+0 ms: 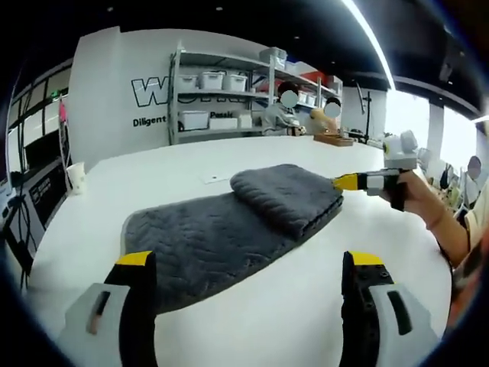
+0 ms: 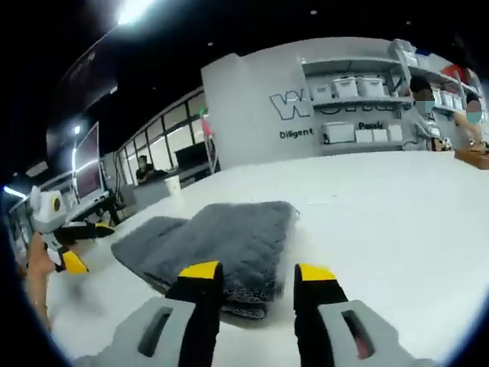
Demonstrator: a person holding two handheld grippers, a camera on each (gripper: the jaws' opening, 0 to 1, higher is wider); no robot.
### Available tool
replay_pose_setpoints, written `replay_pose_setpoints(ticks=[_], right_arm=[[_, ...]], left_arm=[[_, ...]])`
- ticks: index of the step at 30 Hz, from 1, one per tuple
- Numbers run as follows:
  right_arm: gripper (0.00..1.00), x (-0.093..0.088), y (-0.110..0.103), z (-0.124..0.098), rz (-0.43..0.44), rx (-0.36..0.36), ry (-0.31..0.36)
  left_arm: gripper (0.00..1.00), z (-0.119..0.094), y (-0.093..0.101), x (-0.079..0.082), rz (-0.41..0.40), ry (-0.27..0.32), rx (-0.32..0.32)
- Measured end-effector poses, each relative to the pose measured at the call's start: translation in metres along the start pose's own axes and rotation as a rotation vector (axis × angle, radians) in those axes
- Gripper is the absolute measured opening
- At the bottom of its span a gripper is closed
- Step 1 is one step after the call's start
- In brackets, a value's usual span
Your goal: Open the folded towel by lifting each exposed corner and separating the folded layers until the towel lies flat within the target outline without major curled edges
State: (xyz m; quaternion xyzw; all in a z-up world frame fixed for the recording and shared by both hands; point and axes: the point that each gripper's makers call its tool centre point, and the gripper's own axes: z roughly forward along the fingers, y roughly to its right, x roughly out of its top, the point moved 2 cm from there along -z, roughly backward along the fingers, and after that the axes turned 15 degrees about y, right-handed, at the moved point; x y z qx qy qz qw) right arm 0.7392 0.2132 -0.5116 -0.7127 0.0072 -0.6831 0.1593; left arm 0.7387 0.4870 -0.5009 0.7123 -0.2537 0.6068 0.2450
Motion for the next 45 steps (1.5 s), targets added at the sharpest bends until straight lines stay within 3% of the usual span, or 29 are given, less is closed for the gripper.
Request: replay_pose_setpoints(ticks=[2,3,7,10,26,34,45], right_arm=[[0.10,-0.004,0.007,0.000,-0.039,-0.050,-0.018],[0.10,-0.006,0.009,0.001,-0.071,-0.052,-0.030],[0.08,-0.009,0.007,0.002,-0.024,-0.041,-0.029],[0.01,-0.009,0.007,0.001,-0.073,-0.042,-0.030],[0.00,0.009,0.003,-0.003,-0.122,-0.042,0.015],[0.00,0.019,0.004,-0.004,-0.270,-0.032,0.002],[0.00,0.042,0.022,-0.010,-0.354,-0.048,0.008]], left_arm=[[1.00,0.000,0.000,0.000,-0.005,0.001,-0.003],[1.00,0.000,0.000,0.000,-0.006,0.002,-0.004],[1.00,0.000,0.000,0.001,-0.004,0.004,-0.002],[1.00,0.000,0.000,0.000,-0.004,0.003,-0.002],[0.99,-0.003,-0.007,-0.002,-0.004,-0.004,0.033],[0.99,-0.002,-0.008,-0.004,-0.009,-0.011,0.035],[0.98,-0.006,-0.013,-0.003,0.016,-0.023,0.061]])
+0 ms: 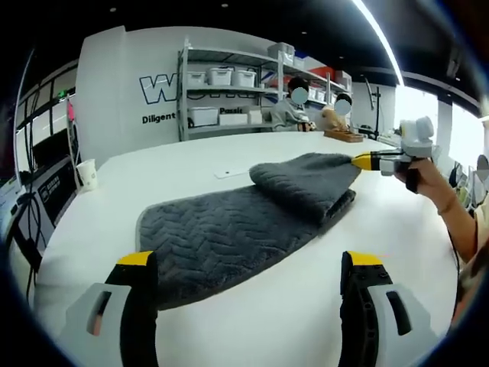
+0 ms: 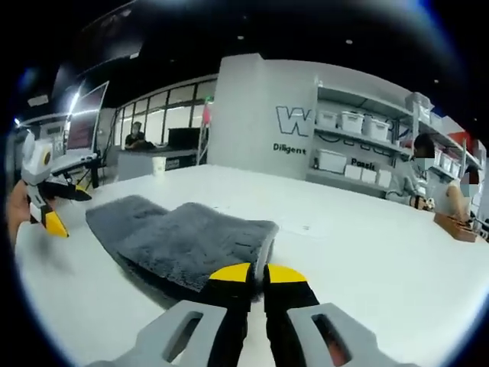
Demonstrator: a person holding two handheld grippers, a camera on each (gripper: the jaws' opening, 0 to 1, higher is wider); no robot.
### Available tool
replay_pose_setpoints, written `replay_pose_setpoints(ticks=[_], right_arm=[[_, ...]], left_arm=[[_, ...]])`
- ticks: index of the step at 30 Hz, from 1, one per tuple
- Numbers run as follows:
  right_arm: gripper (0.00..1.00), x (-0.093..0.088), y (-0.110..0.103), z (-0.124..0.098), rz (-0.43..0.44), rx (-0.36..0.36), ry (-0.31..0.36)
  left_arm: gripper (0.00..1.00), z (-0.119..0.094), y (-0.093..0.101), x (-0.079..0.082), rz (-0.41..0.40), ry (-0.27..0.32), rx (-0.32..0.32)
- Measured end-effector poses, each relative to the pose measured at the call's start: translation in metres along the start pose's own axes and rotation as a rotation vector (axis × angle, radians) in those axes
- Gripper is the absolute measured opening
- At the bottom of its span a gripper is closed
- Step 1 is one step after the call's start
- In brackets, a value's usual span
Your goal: Open the folded towel by lifting each exposed corner and separating the folded layers until the towel lies flat within the target outline without major curled edges
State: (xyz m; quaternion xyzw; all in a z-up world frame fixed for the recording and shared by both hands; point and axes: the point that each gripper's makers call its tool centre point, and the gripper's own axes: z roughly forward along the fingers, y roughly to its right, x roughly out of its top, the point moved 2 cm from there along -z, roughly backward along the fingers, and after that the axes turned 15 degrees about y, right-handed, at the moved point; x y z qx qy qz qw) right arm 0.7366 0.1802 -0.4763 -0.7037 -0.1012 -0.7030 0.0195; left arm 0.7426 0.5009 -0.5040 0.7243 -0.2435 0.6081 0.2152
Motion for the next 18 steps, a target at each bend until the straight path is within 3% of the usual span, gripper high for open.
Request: replay_pose_setpoints(ticks=[6,12,18], right_arm=[[0.00,0.001,0.024,-0.007,-0.039,-0.032,-0.008],[0.00,-0.003,0.068,-0.019,-0.074,-0.117,-0.036],[0.00,-0.002,0.095,-0.030,-0.094,-0.176,-0.050]], left_arm=[[0.98,0.001,0.001,-0.001,-0.005,-0.005,-0.004],[0.98,0.001,0.001,-0.001,-0.006,-0.005,-0.005],[0.98,0.001,0.001,-0.002,-0.007,-0.009,-0.005]])
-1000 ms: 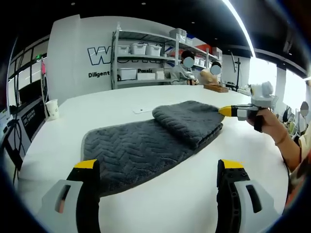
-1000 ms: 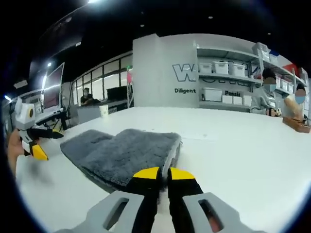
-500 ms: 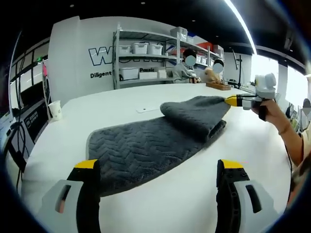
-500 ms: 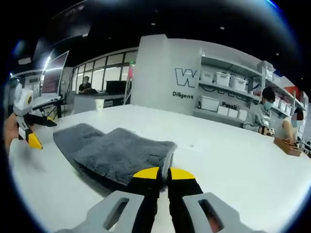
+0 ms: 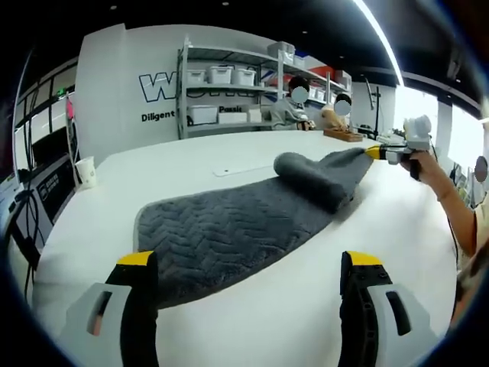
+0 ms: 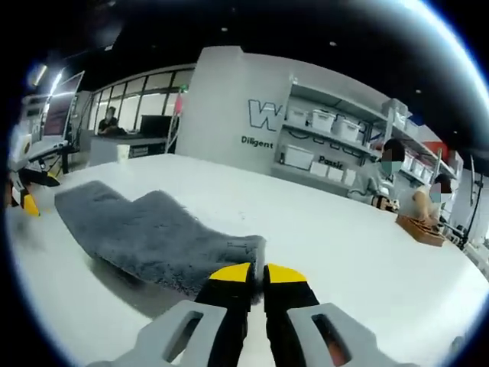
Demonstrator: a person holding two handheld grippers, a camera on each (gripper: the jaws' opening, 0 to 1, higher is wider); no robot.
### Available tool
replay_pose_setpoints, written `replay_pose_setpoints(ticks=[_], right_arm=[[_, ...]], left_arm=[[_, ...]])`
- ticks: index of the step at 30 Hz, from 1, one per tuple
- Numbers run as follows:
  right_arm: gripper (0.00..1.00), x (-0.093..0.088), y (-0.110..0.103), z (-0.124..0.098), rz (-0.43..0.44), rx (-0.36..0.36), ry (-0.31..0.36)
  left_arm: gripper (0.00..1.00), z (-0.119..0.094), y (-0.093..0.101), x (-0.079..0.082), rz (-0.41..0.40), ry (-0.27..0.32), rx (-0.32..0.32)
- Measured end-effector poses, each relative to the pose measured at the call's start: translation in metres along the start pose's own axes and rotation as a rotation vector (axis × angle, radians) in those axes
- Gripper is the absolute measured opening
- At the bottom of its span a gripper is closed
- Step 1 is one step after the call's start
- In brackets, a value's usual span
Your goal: Open the folded towel by lifting each exposed corner and separating the folded layers until the towel lies flat within the target outline without major curled edges
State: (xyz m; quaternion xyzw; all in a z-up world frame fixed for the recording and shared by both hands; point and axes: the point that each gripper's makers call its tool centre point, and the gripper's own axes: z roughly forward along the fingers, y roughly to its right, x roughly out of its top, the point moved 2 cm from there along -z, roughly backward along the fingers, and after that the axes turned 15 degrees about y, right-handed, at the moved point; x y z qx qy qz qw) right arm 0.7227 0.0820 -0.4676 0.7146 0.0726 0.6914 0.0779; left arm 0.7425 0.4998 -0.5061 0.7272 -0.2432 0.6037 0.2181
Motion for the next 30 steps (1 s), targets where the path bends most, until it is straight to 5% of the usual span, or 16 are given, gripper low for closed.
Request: replay_pose_setpoints(ticks=[21,30], right_arm=[[0.00,-0.042,0.095,-0.016,0.009,-0.170,-0.074],[0.00,-0.072,0.122,-0.022,-0.012,-0.201,-0.164]], left_arm=[[0.98,0.001,0.000,-0.007,0.003,-0.032,-0.006],[0.97,0.002,0.000,-0.009,0.002,-0.041,-0.004]])
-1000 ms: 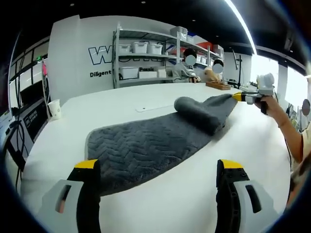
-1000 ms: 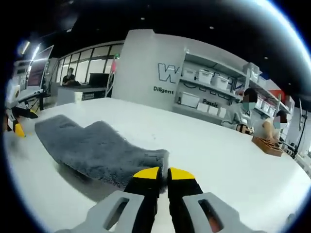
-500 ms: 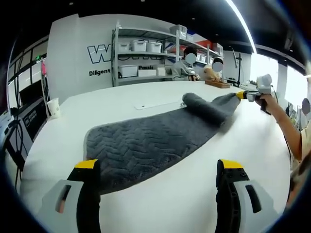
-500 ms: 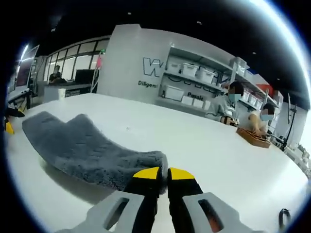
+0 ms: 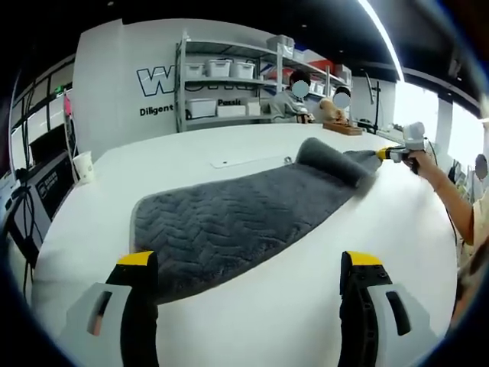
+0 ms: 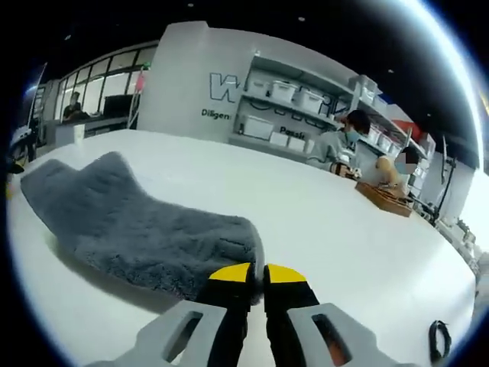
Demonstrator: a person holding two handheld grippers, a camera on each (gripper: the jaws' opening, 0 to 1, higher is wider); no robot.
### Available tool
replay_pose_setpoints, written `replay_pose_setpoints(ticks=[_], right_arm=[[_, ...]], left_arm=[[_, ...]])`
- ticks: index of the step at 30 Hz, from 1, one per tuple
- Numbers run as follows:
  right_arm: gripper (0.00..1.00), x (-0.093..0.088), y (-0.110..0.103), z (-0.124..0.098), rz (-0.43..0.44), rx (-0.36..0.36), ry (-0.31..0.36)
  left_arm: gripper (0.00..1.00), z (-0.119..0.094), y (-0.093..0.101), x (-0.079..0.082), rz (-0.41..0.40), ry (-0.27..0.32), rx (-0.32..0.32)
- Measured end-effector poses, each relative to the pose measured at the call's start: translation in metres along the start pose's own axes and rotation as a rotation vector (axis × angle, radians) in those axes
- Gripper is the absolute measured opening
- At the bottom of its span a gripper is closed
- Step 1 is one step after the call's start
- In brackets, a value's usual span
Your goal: Open the folded towel by lifting each exposed corner and separating the folded layers until the towel lies flat within the target outline without major curled edges
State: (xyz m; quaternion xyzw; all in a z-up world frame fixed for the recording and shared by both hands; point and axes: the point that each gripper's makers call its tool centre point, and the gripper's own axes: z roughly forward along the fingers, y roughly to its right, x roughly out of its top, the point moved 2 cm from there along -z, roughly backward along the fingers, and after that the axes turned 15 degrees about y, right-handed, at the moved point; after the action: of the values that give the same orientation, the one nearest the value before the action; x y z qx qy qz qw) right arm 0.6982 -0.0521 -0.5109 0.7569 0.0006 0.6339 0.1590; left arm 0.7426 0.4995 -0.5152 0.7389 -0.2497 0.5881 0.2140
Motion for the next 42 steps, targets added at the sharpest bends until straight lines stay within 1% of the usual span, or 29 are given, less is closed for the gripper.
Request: replay_pose_setpoints(ticks=[3,8,15,23,30,37,42], right_arm=[[0.00,-0.004,0.009,0.002,0.003,-0.007,-0.016],[0.00,-0.009,0.021,0.005,-0.034,-0.020,-0.042],[0.00,-0.023,0.036,0.009,-0.095,-0.032,-0.101],[0.00,-0.039,0.062,0.015,-0.124,-0.070,-0.154],[0.00,-0.047,0.074,0.022,-0.118,-0.078,-0.170],[0.00,-0.053,0.088,0.026,-0.134,-0.103,-0.181],[0.00,-0.058,0.094,0.030,-0.138,-0.097,-0.181]], left_arm=[[0.97,0.000,0.000,0.000,0.000,0.000,-0.001],[0.97,0.000,-0.001,-0.001,0.001,-0.006,0.003],[0.97,0.000,-0.001,-0.002,0.000,-0.011,0.003],[0.97,0.000,-0.001,-0.002,0.000,-0.012,0.002],[0.97,-0.001,-0.002,-0.003,0.000,-0.016,0.005],[0.97,0.000,-0.002,-0.004,-0.002,-0.016,0.003],[0.96,-0.001,-0.004,-0.001,0.005,-0.007,0.016]])
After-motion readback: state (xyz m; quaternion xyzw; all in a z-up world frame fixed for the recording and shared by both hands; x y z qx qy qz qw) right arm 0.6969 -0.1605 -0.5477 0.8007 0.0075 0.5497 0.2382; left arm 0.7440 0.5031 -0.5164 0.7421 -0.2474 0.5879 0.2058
